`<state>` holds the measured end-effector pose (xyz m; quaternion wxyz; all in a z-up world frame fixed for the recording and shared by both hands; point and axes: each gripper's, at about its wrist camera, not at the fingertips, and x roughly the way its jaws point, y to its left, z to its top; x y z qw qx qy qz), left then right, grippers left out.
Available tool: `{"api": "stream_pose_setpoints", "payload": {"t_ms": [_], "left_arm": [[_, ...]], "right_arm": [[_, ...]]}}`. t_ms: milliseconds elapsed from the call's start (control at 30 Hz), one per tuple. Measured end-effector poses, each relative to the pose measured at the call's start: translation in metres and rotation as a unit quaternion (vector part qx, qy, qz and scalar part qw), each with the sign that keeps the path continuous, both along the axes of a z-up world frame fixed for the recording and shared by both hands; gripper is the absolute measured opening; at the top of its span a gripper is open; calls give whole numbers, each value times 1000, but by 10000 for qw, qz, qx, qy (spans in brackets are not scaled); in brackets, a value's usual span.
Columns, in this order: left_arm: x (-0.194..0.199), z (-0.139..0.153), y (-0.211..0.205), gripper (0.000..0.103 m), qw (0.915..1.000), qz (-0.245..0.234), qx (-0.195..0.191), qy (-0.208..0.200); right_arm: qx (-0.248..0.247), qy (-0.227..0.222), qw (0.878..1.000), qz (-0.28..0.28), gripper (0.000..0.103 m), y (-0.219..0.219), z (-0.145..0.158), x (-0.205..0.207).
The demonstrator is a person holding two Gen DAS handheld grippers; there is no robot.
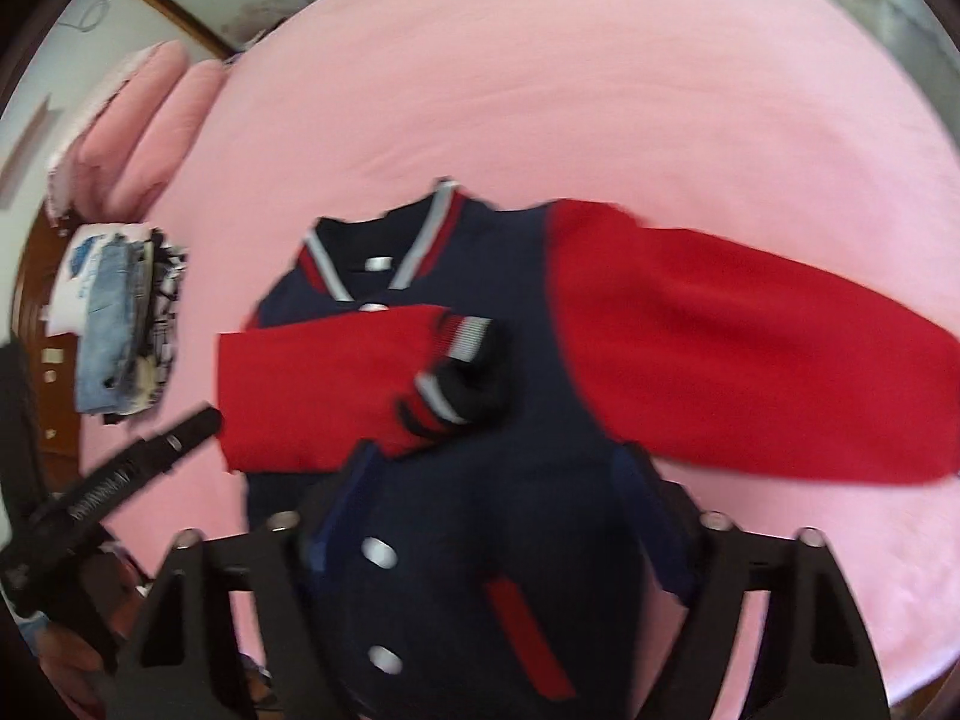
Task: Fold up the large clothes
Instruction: 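Fold the held sleeve across the jacket front with the left gripper, then grasp the other red sleeve cuff with the right gripper while the left gripper releases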
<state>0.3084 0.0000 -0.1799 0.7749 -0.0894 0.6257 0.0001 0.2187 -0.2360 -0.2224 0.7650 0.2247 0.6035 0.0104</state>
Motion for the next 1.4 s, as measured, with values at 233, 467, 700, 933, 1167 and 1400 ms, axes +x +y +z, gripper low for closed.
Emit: {"api": "stream_pose_setpoints", "payload": {"t_ms": [233, 467, 700, 933, 1167, 1400], "left_arm": [[9, -37, 43, 71, 9974, 506, -246, 458], [4, -38, 47, 71, 9965, 523, -360, 537], [1, -34, 46, 71, 9967, 476, -286, 591], [7, -48, 60, 48, 9933, 826, -50, 806], [8, -45, 71, 46, 9935, 804, -298, 746], [20, -41, 47, 52, 9968, 112, -223, 766]], "right_arm": [[-226, 250, 9994, -6, 25, 18, -35, 45], [-371, 16, 9993, -45, 7, -6, -22, 37], [-384, -28, 9988, -314, 7, -42, -8, 4], [-585, -448, 9971, -170, 7, -42, -5, 5], [-906, -534, 9942, 220, 7, -30, -12, 28], [-834, 94, 9965, -53, 54, -40, -22, 20]]}}
